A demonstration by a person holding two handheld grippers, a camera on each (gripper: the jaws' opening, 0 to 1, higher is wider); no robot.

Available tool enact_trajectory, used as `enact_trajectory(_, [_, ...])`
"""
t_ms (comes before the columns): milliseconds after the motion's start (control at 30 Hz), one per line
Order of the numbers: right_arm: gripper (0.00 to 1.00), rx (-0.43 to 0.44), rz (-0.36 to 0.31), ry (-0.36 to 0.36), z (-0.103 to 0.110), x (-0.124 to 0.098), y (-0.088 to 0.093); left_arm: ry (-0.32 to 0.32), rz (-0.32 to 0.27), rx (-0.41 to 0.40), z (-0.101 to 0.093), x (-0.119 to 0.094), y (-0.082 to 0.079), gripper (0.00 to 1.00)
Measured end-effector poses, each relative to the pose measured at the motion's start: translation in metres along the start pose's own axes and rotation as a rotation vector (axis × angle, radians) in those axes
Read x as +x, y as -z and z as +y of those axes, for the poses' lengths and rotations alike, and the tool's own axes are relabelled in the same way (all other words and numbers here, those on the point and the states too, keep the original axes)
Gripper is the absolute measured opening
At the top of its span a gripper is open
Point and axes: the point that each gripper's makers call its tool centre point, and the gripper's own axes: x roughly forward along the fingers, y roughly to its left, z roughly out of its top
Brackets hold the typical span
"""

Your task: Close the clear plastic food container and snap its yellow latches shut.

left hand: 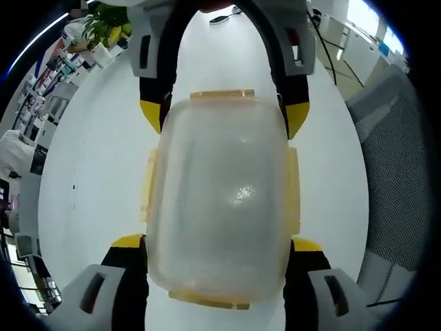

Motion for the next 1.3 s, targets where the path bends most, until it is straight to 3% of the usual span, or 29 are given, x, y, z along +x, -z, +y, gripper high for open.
enact_trajectory(600, [0.76, 0.046, 0.012, 0.018, -0.012, 0.002, -0.004, -0.006, 0.006, 0.045, 0.015, 0.005, 0.003, 0.8])
enact_trajectory(1300, [0.77, 0.042, 0.037, 0.014, -0.041, 0.005, -0.007, 0.006, -0.007, 0.023, 0.044, 0.008, 0.006, 0.81])
